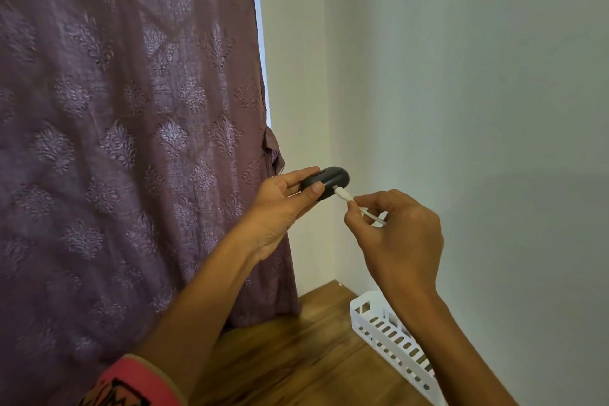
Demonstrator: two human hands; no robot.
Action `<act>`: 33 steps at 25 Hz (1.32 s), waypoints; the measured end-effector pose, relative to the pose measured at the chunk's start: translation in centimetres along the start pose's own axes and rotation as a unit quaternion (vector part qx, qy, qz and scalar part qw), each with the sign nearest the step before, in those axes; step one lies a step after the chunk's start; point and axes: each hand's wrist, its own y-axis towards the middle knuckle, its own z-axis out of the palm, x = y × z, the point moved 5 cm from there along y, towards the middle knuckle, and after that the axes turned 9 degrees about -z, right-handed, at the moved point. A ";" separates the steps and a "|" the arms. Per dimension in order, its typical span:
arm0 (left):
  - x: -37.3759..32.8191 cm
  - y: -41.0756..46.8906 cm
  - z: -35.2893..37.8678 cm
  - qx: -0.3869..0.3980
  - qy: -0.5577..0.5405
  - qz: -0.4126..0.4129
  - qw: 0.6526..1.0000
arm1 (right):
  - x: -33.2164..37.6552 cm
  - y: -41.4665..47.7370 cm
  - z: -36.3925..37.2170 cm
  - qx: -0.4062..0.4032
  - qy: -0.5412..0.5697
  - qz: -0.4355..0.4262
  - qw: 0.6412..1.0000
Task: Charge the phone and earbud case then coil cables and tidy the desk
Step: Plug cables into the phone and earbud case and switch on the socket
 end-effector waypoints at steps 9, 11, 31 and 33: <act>0.5 0.3 0.0 -0.021 0.054 0.011 0.998 | 0.3 0.4 0.3 0.043 -0.056 -0.035 0.997; 0.5 0.3 0.0 -0.009 0.046 0.012 0.999 | 0.5 0.3 0.4 0.055 -0.075 -0.049 0.994; 1.5 1.0 -1.0 -0.010 0.058 0.035 0.998 | 0.2 -1.5 3.1 0.005 -0.072 -0.172 0.982; 2.2 1.0 -1.6 -0.014 0.052 0.025 0.998 | -0.2 -1.7 3.9 0.045 -0.034 -0.123 0.991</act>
